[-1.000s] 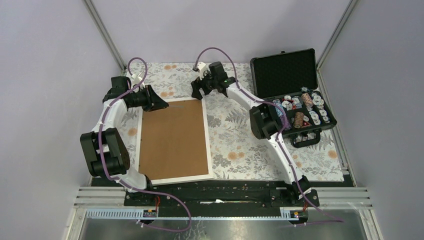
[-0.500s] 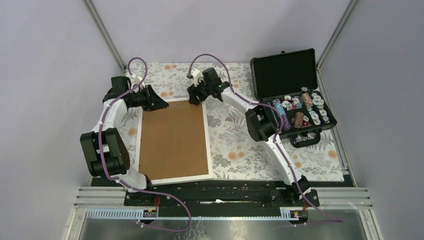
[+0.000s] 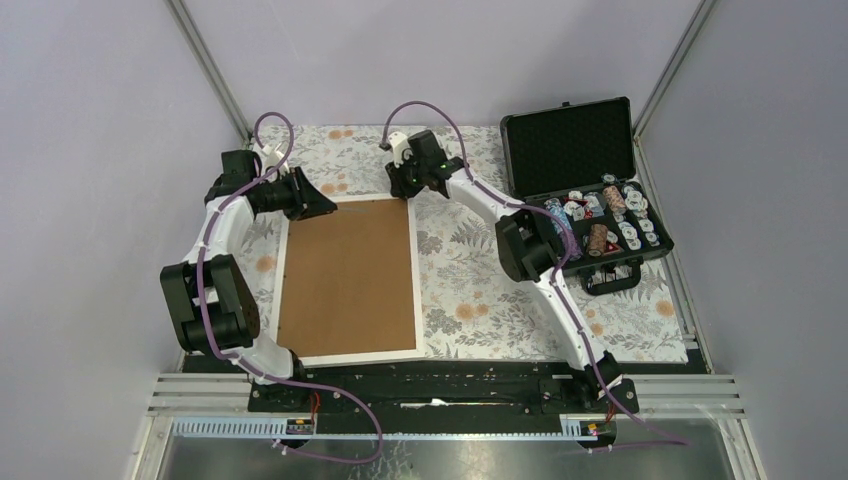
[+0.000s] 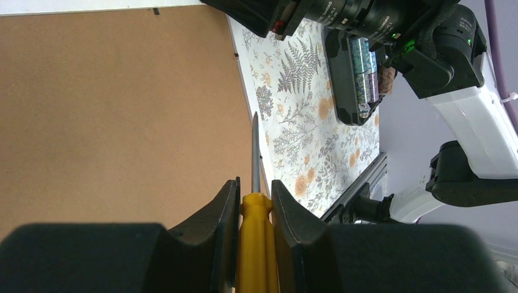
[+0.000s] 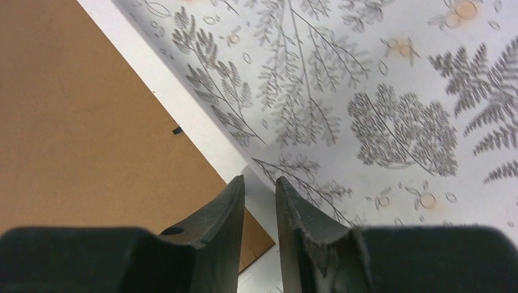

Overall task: Take the photo out of the frame
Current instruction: Adjust the photo frame at the center of the board.

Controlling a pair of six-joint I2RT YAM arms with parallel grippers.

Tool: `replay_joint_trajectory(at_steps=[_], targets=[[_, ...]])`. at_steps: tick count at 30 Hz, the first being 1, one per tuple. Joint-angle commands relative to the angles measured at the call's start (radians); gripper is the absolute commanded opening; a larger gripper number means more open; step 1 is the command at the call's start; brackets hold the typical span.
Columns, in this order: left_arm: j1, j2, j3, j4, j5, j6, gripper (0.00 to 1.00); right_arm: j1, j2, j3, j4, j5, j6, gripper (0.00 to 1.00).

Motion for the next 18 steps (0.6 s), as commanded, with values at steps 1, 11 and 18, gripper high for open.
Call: replay_joint_trajectory(at_steps=[1,11,18], targets=[[0.004,0.018,0.053,0.044,0.02,-0.02,0.0,-0.055,-0.046,-0.063,-0.189,0.12,0.02,0.3],[0.004,0.039,0.068,0.062,0.021,-0.046,0.0,-0.124,-0.141,-0.189,-0.28,0.055,0.04,0.3],[0.004,0.041,0.076,0.062,0.015,-0.051,0.0,-0.153,-0.282,-0.405,-0.339,-0.081,0.094,0.36]])
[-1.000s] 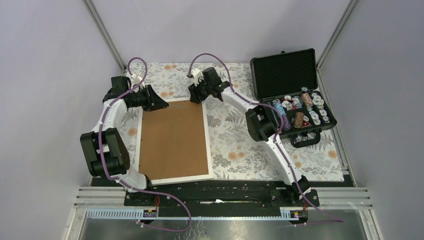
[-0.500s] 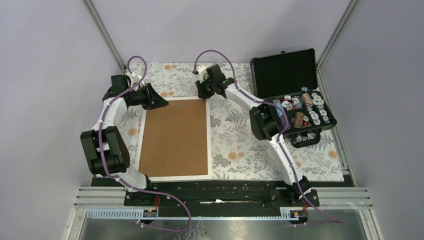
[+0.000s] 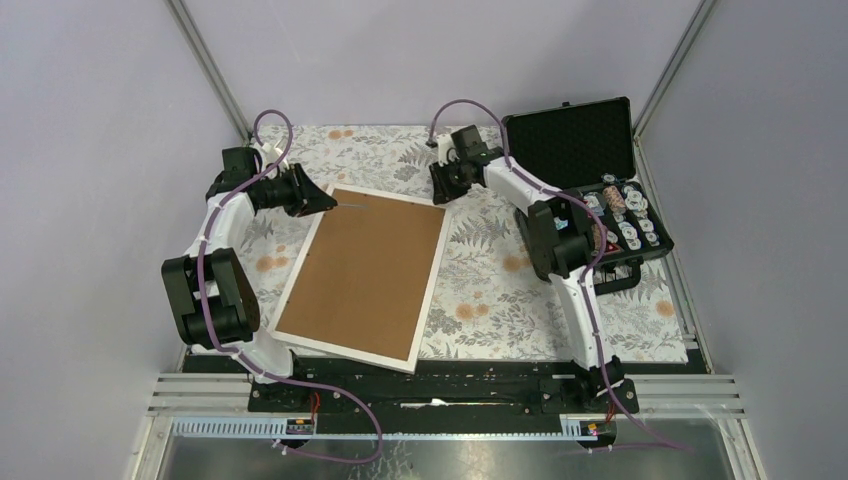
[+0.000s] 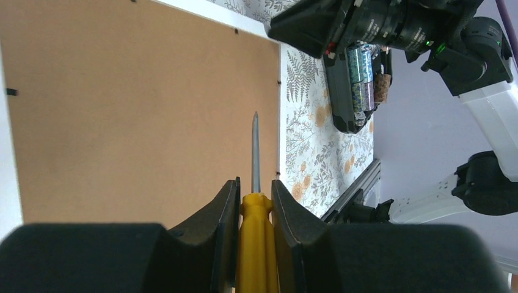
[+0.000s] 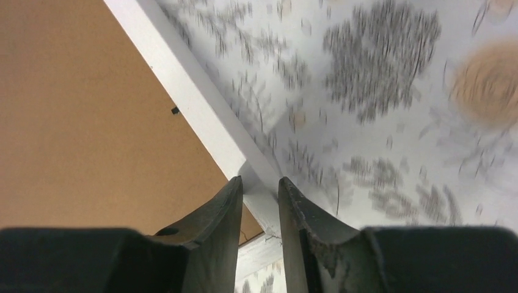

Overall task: Take the photo out of the frame
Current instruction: Adjust the photo frame at the center of the board.

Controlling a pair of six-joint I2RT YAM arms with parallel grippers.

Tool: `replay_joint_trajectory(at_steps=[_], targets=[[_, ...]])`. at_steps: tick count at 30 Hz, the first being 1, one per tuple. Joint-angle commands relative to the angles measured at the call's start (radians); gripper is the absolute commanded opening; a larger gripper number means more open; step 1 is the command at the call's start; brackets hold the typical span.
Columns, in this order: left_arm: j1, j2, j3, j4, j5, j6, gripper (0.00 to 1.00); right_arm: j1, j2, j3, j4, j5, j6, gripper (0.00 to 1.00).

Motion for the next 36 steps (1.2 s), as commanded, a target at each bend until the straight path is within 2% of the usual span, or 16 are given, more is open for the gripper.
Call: replay_joint_trajectory(at_steps=[1,3,6,8,13,20,22,29,36], targets=[[0.004,-0.001,0.047,0.038,0.011,-0.011,0.0,-0.01,-0.1,-0.147,-0.179,-0.081,0.01,0.37],[0.003,0.0,0.047,0.037,0.012,-0.014,0.0,-0.011,-0.123,-0.156,-0.172,-0.107,-0.019,0.45],[0.002,0.002,0.047,0.043,0.011,-0.019,0.0,-0.009,-0.113,-0.1,-0.18,-0.119,-0.084,0.63],[0.003,0.004,0.047,0.052,0.011,-0.029,0.0,-0.007,-0.081,-0.021,-0.195,-0.115,-0.111,0.68],[0.003,0.004,0.048,0.06,0.012,-0.038,0.0,0.021,0.024,0.129,-0.257,-0.075,-0.148,0.67],[0.002,-0.007,0.043,0.061,0.013,-0.035,0.0,0.054,0.106,0.173,-0.294,-0.033,-0.153,0.64],[0.003,-0.006,0.042,0.061,0.013,-0.035,0.0,0.054,0.118,0.173,-0.304,-0.011,-0.146,0.58],[0.002,0.007,0.05,0.061,0.01,-0.034,0.0,0.018,0.158,0.204,-0.38,0.069,0.006,0.25],[0.003,0.035,0.09,0.019,-0.007,-0.019,0.0,-0.022,0.093,0.099,-0.367,0.128,0.096,0.01]])
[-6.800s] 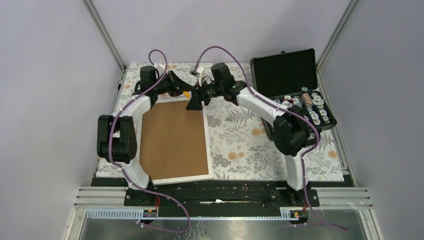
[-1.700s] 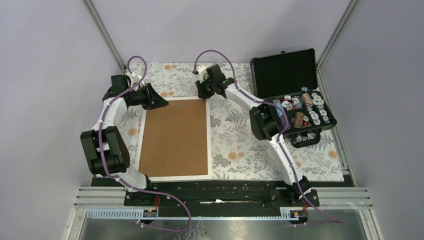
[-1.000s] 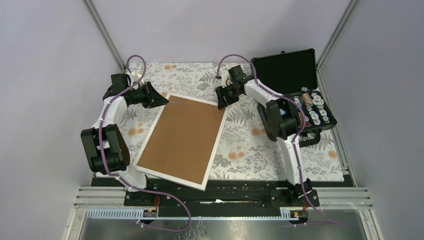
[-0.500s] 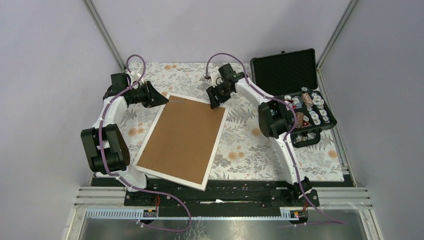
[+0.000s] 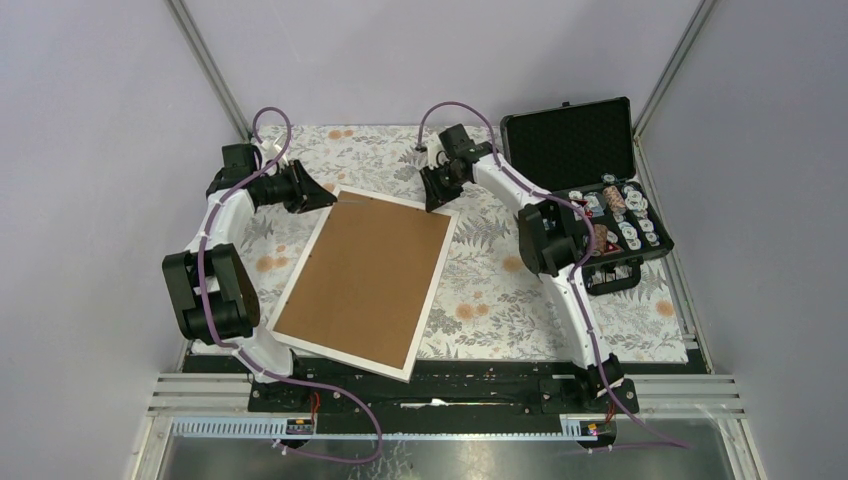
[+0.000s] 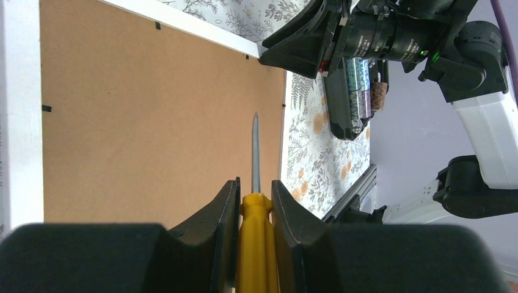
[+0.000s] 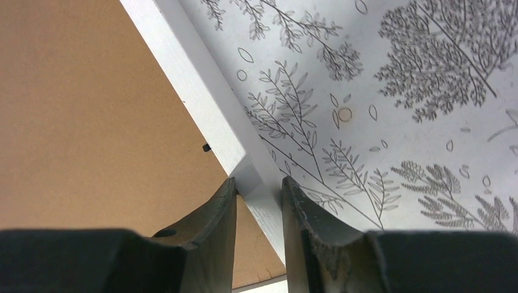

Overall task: Take the photo out of the frame
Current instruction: Adjust the photo frame at the center of the board.

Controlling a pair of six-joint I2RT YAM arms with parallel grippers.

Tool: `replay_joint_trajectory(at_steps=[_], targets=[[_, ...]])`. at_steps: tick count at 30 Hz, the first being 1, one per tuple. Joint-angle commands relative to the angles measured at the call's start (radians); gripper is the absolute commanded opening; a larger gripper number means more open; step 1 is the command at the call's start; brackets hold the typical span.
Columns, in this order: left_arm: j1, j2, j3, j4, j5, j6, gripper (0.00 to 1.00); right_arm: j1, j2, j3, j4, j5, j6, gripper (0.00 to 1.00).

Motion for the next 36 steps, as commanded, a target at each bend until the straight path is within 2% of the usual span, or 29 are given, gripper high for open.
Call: replay_joint_trajectory(at_steps=[1,13,16,17,20,24,29,33,36], targets=[[0.002,0.015,0.076,-0.01,-0.01,0.017,0.0,-0.05,0.0,-0.084,-0.116,0.159,0.126,0.0],[0.003,-0.008,0.064,-0.042,-0.047,0.034,0.0,-0.156,-0.112,-0.179,-0.097,0.124,0.31,0.0],[0.003,-0.002,0.103,-0.136,-0.069,0.126,0.0,-0.157,-0.132,-0.198,-0.084,0.046,0.325,0.0],[0.002,-0.003,0.118,-0.176,-0.088,0.18,0.0,-0.156,-0.136,-0.198,-0.079,0.009,0.306,0.03],[0.011,-0.03,0.127,-0.258,-0.152,0.329,0.0,-0.156,-0.185,-0.239,-0.01,-0.062,0.248,0.35],[0.051,-0.049,0.098,-0.333,-0.152,0.395,0.0,-0.146,-0.278,-0.326,0.116,-0.106,0.171,0.62],[0.078,-0.06,0.078,-0.341,-0.142,0.409,0.0,-0.08,-0.29,-0.297,0.129,-0.125,-0.025,0.8],[0.095,-0.065,0.077,-0.319,-0.14,0.38,0.0,0.003,-0.234,-0.188,0.111,-0.072,-0.162,0.84],[0.105,-0.072,0.071,-0.301,-0.137,0.356,0.0,0.042,-0.163,-0.075,0.109,-0.059,-0.186,0.85]])
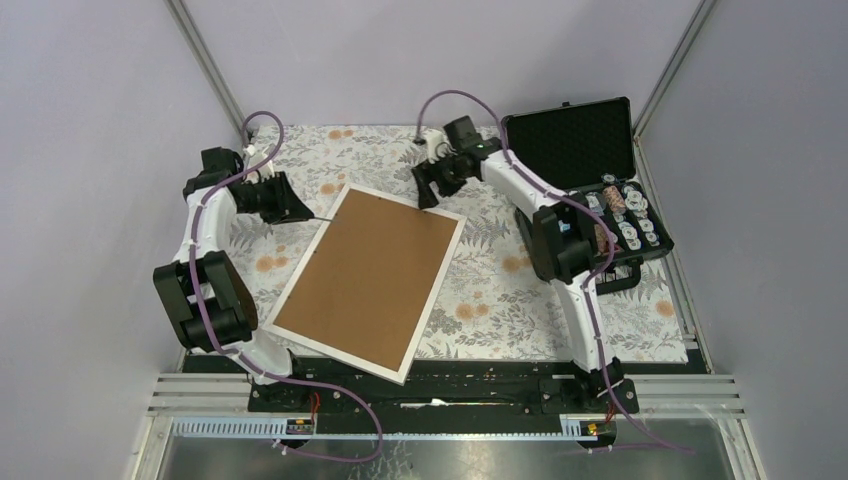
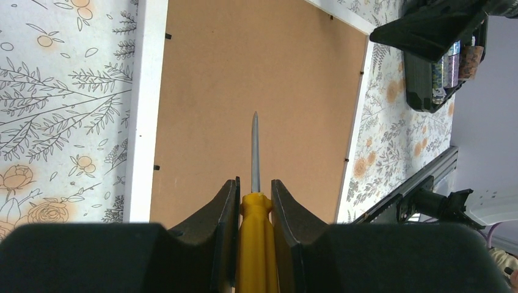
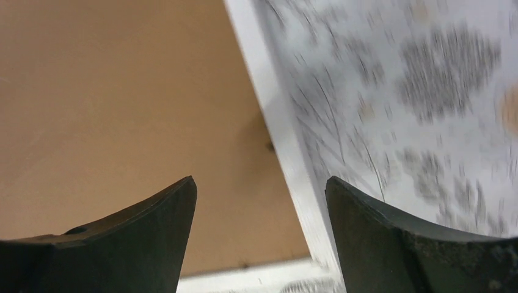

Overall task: Take the photo out of the frame
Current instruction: Adjust the photo frame at the center of the board.

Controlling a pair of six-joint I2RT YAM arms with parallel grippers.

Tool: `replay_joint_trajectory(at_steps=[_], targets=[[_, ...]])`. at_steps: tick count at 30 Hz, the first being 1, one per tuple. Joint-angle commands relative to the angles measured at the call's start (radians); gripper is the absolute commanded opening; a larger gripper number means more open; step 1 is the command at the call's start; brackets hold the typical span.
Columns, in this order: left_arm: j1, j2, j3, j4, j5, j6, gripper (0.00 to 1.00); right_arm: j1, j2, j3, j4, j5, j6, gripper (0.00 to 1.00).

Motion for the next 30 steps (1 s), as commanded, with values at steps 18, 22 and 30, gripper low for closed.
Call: replay_joint_trajectory(at_steps=[18,22,30], targets=[[0.031,-0.078,-0.02,0.07,0.031,-0.058,0.0,0.157,0.301,0.356,0.087,0.302,-0.066,0.73],[0.031,-0.067,-0.013,0.084,0.037,-0.072,0.0,0.152,0.333,0.35,0.085,0.396,-0.075,0.61],[0.033,-0.038,0.015,0.088,0.044,-0.076,0.0,0.045,0.432,0.481,0.004,0.453,0.046,0.43]])
